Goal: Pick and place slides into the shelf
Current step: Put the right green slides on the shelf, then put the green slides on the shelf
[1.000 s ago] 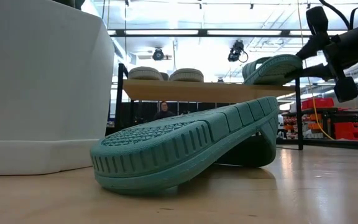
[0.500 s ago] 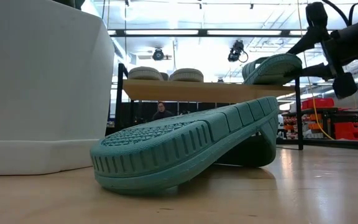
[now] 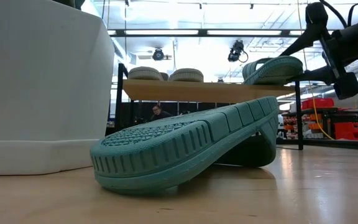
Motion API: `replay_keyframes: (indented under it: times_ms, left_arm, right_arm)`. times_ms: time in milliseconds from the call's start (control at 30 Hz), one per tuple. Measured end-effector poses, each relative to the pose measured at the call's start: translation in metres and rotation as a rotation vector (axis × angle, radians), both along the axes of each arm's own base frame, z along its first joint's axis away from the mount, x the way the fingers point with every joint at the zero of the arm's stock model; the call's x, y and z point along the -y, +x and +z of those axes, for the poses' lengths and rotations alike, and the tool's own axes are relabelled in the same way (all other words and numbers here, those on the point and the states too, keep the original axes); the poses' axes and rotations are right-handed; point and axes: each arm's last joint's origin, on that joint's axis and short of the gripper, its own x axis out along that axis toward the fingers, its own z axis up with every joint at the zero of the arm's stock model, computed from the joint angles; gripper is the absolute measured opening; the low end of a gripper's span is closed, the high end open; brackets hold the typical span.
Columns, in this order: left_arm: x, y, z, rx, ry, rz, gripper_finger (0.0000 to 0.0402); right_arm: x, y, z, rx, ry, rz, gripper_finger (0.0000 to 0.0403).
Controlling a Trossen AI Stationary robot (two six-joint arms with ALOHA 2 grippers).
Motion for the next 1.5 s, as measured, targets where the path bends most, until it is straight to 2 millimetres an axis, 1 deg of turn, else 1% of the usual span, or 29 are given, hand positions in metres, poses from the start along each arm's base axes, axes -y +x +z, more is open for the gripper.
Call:
replay_keyframes:
  times_ms: [233,467,633,733,867,967,1067,1267,1400,1500]
  left_arm:
    - [0.005,0.0,0.0,-0.005,0.004,0.001,0.0199]
    - [0.011,0.0,-0.004,-0.046,0.0,-0.015,0.0192]
    - [0.014,0.0,-0.005,-0.051,-0.007,-0.019,0.0195]
    - [0.017,0.0,-0.004,-0.056,-0.032,-0.018,0.0196]
    - [0.026,0.0,-0.006,-0.071,-0.046,-0.035,0.0191]
    - [0.034,-0.001,-0.009,-0.112,-0.051,-0.048,0.0185]
    - [0.043,-0.003,-0.013,-0.161,-0.067,-0.061,0.0179]
    - [0.064,-0.008,-0.022,-0.267,-0.064,-0.069,0.0167]
    - [0.075,-0.014,-0.03,-0.37,-0.048,-0.04,0.0159]
    - [0.079,-0.017,-0.034,-0.421,-0.035,-0.02,0.0152]
  right_arm:
    - [-0.004,-0.001,0.001,0.007,-0.001,0.028,0.0266]
    - [-0.02,-0.01,0.003,0.037,-0.041,0.068,0.026]
    - [-0.033,-0.019,0.005,0.074,-0.053,0.1,0.0259]
    - [-0.042,-0.025,0.011,0.099,-0.061,0.136,0.0258]
    - [-0.053,-0.033,0.021,0.114,-0.101,0.187,0.0256]
    - [-0.06,-0.039,0.025,0.118,-0.124,0.228,0.0251]
    - [-0.068,-0.043,0.023,0.11,-0.138,0.278,0.0244]
    - [-0.084,-0.045,0.011,0.09,-0.127,0.342,0.0236]
    - [-0.09,-0.043,0.005,0.066,-0.122,0.372,0.0236]
    - [-0.093,-0.042,0.001,0.045,-0.12,0.401,0.0236]
